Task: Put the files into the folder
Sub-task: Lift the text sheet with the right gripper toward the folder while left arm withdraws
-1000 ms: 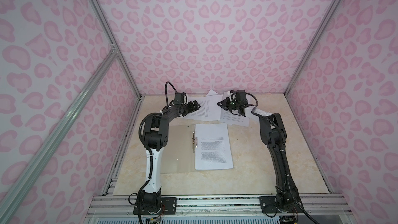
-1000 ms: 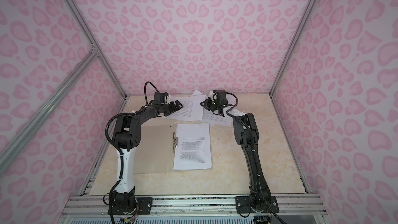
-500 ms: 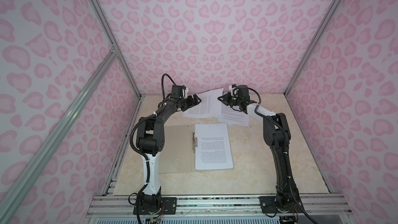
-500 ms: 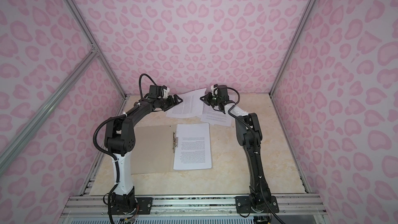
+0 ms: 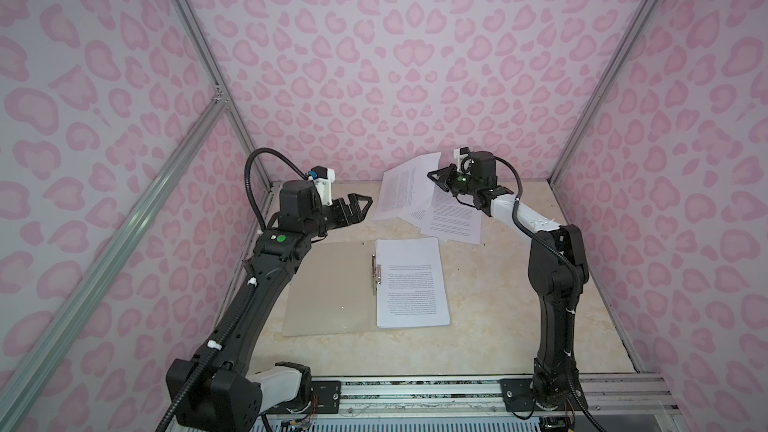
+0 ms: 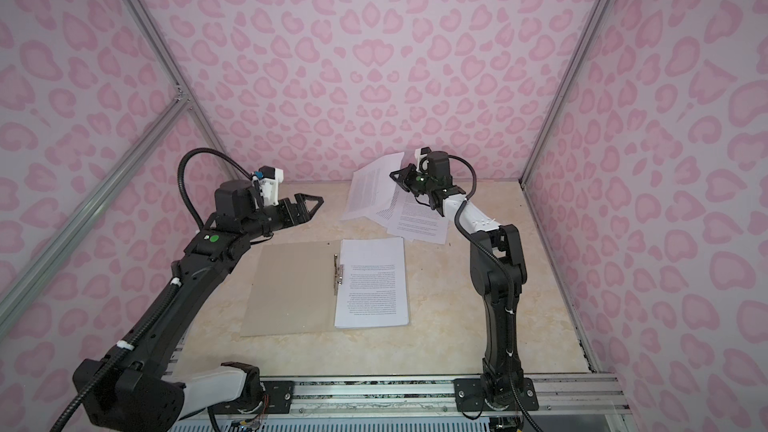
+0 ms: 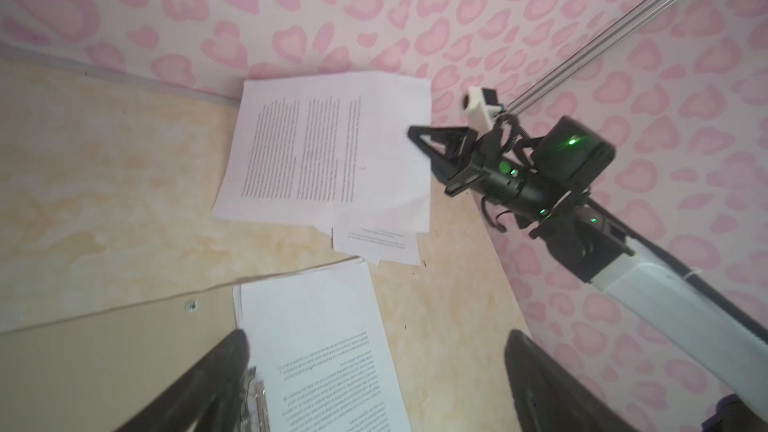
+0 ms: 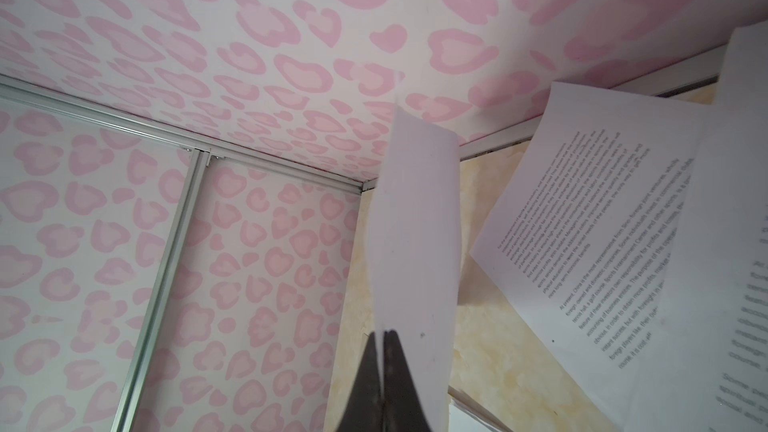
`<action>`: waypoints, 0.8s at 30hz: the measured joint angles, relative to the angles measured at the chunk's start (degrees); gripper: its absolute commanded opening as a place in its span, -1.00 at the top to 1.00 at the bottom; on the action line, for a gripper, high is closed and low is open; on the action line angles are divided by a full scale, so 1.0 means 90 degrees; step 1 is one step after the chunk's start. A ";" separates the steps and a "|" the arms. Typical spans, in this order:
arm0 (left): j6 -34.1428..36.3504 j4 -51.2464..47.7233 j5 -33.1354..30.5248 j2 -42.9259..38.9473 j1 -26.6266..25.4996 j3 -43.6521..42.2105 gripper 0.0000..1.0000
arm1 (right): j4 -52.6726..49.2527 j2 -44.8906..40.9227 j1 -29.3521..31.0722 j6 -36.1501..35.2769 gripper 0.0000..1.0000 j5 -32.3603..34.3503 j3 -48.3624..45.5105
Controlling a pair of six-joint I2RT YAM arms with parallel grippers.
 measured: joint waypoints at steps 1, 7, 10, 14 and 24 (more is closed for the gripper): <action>0.0041 -0.0231 -0.0044 -0.0403 0.0005 -0.0284 -0.98 | -0.0024 -0.0219 0.0000 0.0049 1.00 0.0121 -0.0197; 0.0495 -0.1086 -0.0250 -0.2431 -0.0002 -0.1365 -0.98 | 0.0053 -0.1404 0.0090 0.0508 1.00 0.0947 -0.1860; 0.0668 -0.1659 -0.0379 -0.3179 0.0002 -0.1797 -0.96 | -0.0146 -0.2086 0.0369 0.0680 1.00 0.1545 -0.2783; 0.0814 -0.2067 -0.0447 -0.3861 0.0002 -0.2159 -0.95 | -0.0444 -0.2977 0.0903 0.0855 1.00 0.2560 -0.3461; 0.0891 -0.2249 -0.0272 -0.4503 -0.0107 -0.2499 -0.95 | -0.2011 -0.3852 0.2259 0.1936 1.00 0.5362 -0.4204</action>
